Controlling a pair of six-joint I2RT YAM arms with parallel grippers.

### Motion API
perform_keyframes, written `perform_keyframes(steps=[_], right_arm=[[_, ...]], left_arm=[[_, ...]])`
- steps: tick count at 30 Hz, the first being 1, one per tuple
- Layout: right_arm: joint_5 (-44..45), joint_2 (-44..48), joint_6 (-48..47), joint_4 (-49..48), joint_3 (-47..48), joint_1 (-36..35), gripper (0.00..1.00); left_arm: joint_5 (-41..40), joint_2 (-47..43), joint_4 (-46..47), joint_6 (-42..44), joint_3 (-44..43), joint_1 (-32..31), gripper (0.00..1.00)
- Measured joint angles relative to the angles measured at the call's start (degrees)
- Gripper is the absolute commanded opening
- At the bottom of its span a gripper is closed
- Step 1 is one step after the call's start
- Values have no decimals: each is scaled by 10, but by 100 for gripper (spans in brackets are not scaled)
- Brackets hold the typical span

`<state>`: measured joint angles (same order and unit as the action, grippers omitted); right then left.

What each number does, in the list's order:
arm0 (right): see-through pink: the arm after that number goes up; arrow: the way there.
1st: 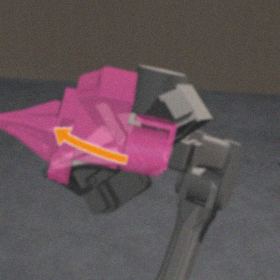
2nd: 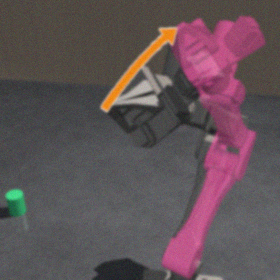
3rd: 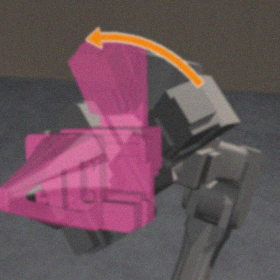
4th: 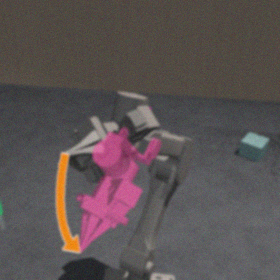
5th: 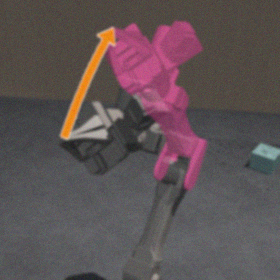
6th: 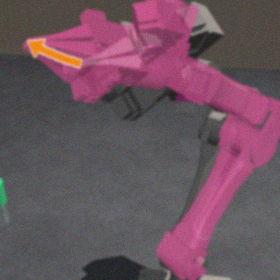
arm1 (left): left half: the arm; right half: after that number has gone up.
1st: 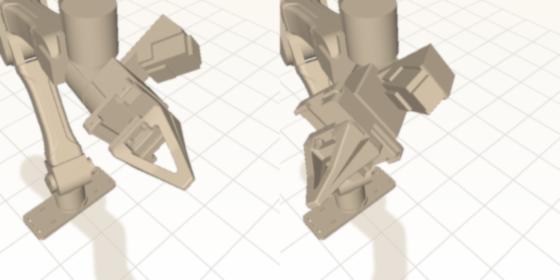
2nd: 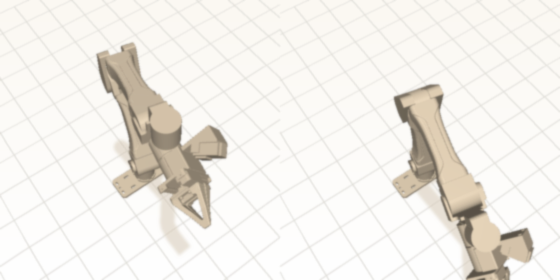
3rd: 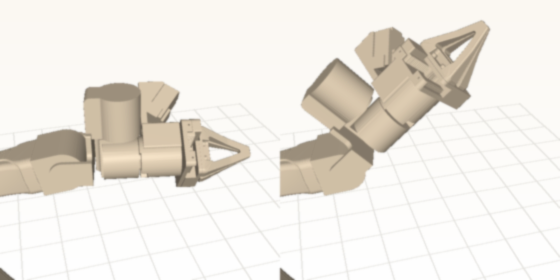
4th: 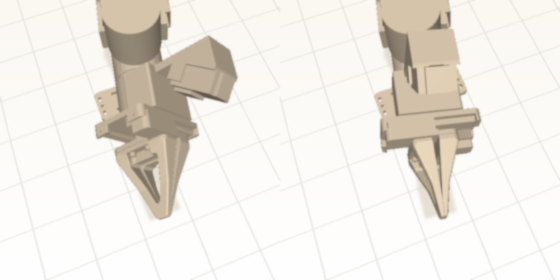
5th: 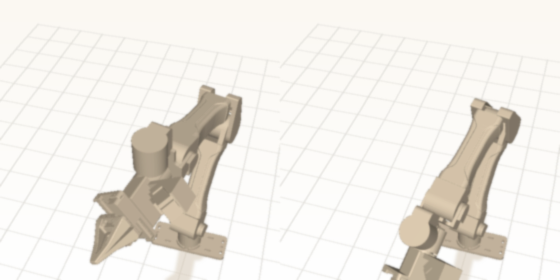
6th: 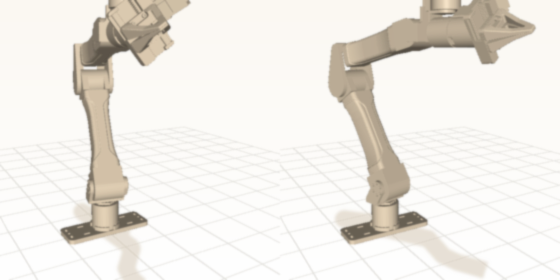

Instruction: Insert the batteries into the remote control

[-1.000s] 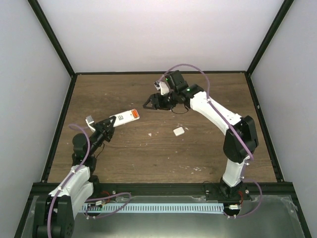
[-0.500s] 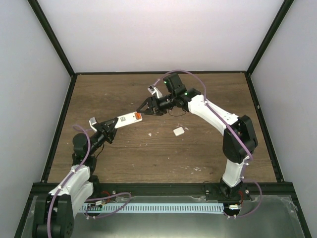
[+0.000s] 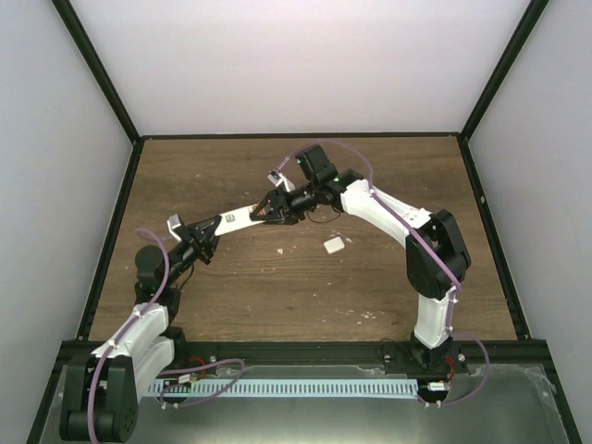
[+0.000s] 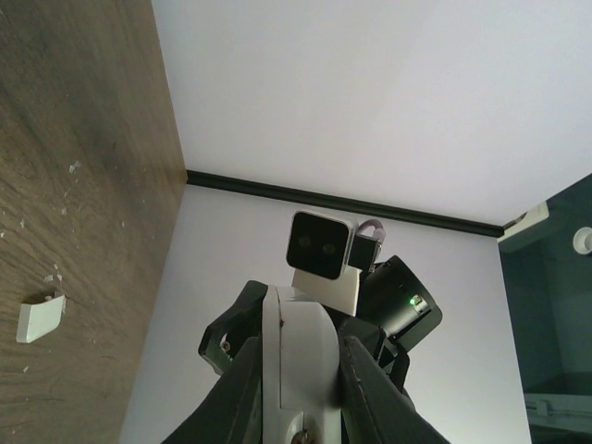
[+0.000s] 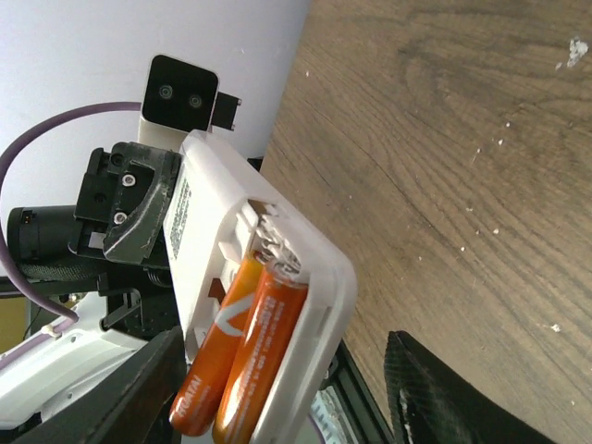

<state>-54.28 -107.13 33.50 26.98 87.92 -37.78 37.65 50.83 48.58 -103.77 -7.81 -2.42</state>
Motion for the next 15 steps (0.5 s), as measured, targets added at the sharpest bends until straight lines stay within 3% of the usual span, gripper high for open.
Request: perform_keyframes(steps=[15], right_arm=[[-12, -1, 13, -18, 1, -3, 54]], left_arm=[[2, 1, 0, 2, -1, 0, 0]])
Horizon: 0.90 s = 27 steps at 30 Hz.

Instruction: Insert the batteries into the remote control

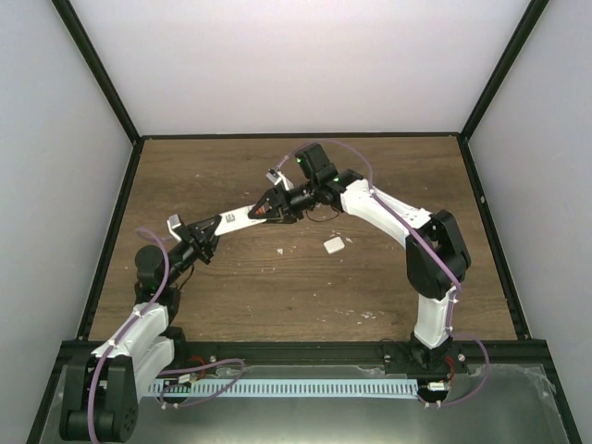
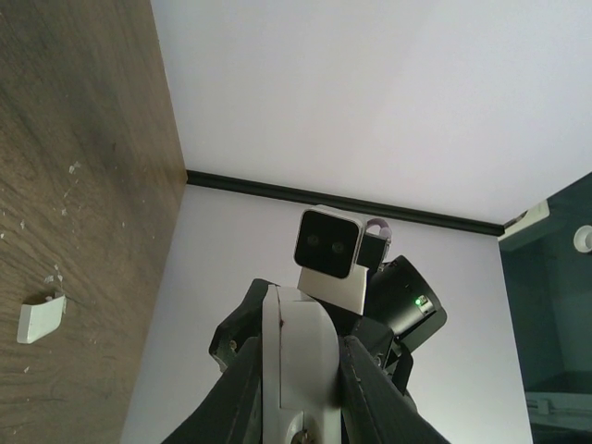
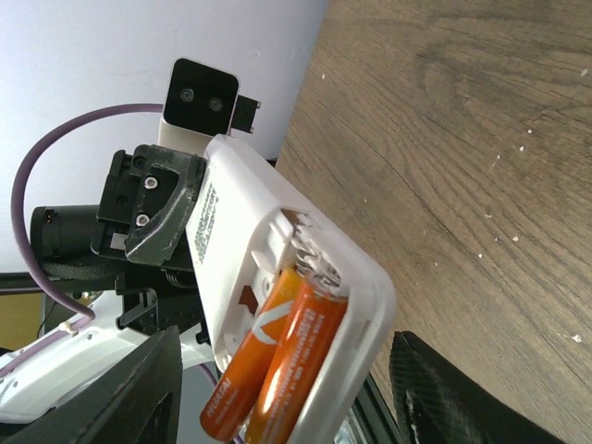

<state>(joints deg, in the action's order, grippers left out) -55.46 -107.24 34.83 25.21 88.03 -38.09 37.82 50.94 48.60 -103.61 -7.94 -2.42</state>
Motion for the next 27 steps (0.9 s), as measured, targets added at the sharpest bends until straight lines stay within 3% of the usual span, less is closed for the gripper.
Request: perform_keyframes(steps=[5, 13, 27], right_arm=[[-9, 0, 5, -9, 0, 0, 53], [-26, 0, 10, -16, 0, 0, 40], [-33, 0, 23, -28, 0, 5, 39]], left_arm=[[0, 0, 0, 3, 0, 0, 0], [0, 2, 2, 4, 0, 0, 0], [5, 15, 24, 7, -3, 0, 0]])
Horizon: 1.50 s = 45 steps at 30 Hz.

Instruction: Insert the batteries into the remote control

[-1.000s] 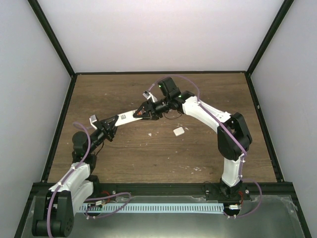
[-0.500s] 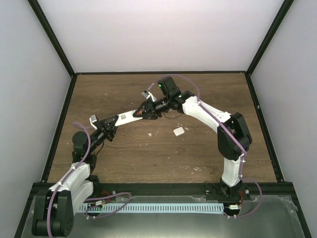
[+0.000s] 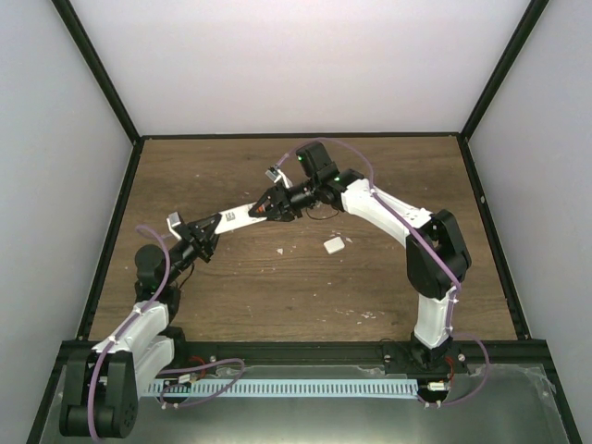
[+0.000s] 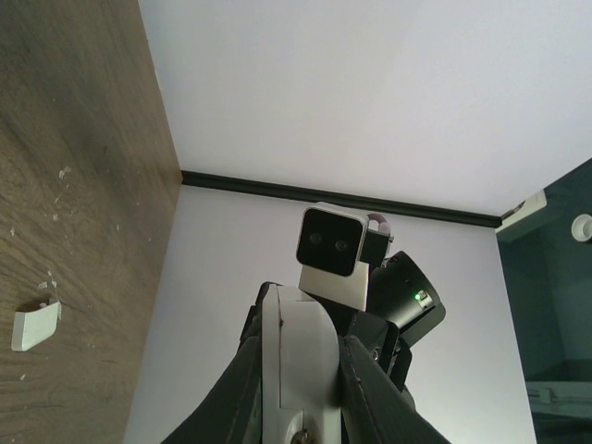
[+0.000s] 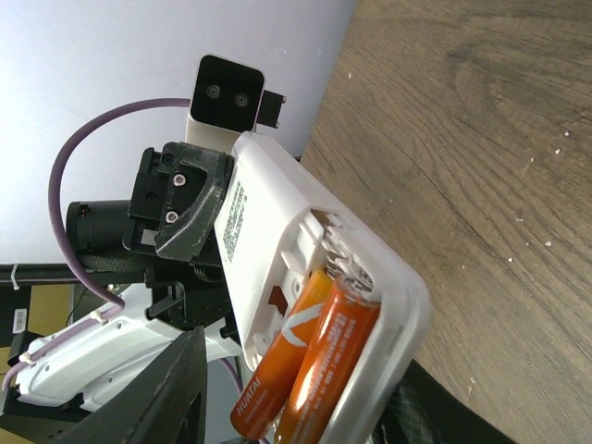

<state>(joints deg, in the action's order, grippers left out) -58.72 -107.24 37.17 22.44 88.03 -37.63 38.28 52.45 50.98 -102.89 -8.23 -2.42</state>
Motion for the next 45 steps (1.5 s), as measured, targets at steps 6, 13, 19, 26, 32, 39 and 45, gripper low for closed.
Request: perform_keyframes(steps=[6, 13, 19, 26, 32, 39, 45], right_arm=[[-6, 2, 12, -16, -5, 6, 36], [-14, 7, 19, -27, -19, 13, 30], [-14, 7, 24, -29, -20, 14, 26], [-16, 7, 29, -29, -20, 14, 24], [-13, 7, 30, -31, -19, 11, 23], [-11, 6, 30, -35, -19, 10, 21], [-2, -1, 18, -41, -19, 10, 21]], left_arm=[[2, 0, 5, 2, 0, 0, 0], [5, -1, 8, 9, 0, 0, 0], [6, -1, 8, 13, 0, 0, 0], [6, -1, 10, 18, 0, 0, 0], [6, -1, 12, 22, 0, 0, 0], [6, 8, 23, 21, 0, 0, 0], [2, 19, 27, 10, -1, 0, 0]])
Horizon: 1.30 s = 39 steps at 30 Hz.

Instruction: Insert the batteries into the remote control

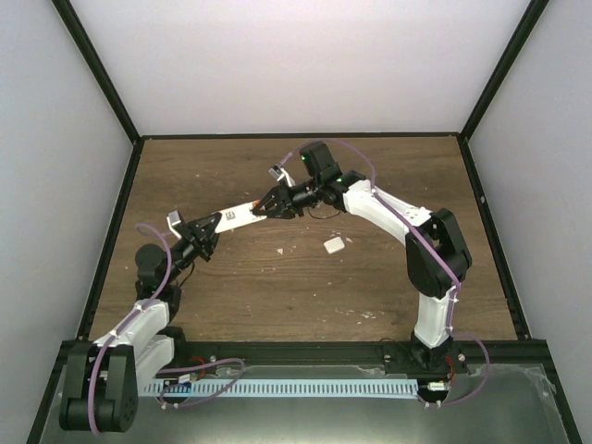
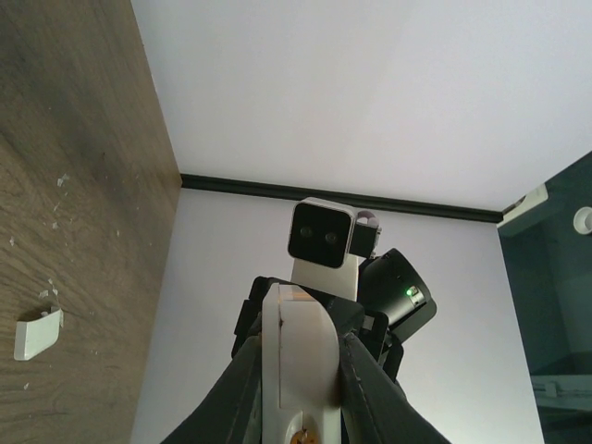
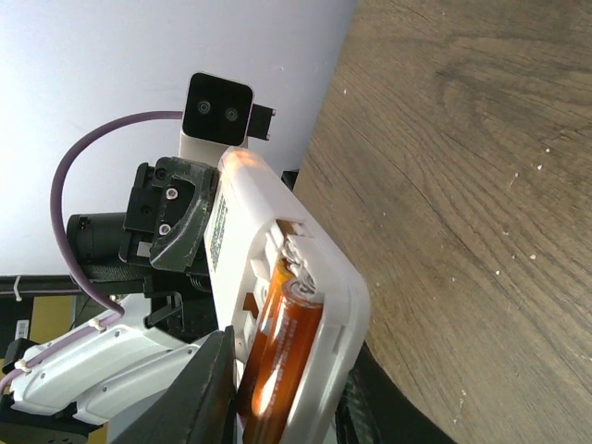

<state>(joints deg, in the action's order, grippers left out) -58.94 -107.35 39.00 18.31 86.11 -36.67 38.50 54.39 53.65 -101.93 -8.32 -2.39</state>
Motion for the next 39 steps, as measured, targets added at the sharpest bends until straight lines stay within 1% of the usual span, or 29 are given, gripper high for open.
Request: perform_keyframes(steps=[2, 7, 12, 13, 17, 20, 24, 26, 29, 32, 35, 39], right_arm=[[2, -1, -2, -2, 0, -1, 19], [3, -1, -6, -5, 0, -1, 12], [4, -1, -7, -2, 2, -1, 10], [5, -1, -8, 0, 2, -1, 12], [15, 0, -22, 5, 2, -1, 31], [42, 3, -43, 11, 2, 0, 41], [78, 24, -72, 32, 2, 10, 46], [102, 43, -87, 45, 2, 24, 47], [163, 90, -120, 74, -8, 55, 50], [267, 135, -156, 115, -26, 74, 52], [376, 152, -190, 160, -43, 77, 53], [476, 148, -222, 199, -99, 76, 57]], left_arm=[[0, 2, 0, -1, 0, 0, 0], [-3, 3, 1, 0, 0, 1, 0], [-5, 3, 3, 4, 0, 1, 0], [-5, 3, 3, 6, 0, 1, 0], [-5, 3, 1, 17, 0, 1, 0], [-3, 3, -9, 27, 0, 1, 0], [-1, 1, -22, 43, 0, 1, 0], [3, 1, -29, 54, 0, 3, 0], [16, 2, -52, 84, -2, 11, 0], [38, 13, -101, 136, -18, 20, 0], [68, 42, -184, 221, -62, 22, 0], [100, 85, -260, 330, -111, 22, 0]])
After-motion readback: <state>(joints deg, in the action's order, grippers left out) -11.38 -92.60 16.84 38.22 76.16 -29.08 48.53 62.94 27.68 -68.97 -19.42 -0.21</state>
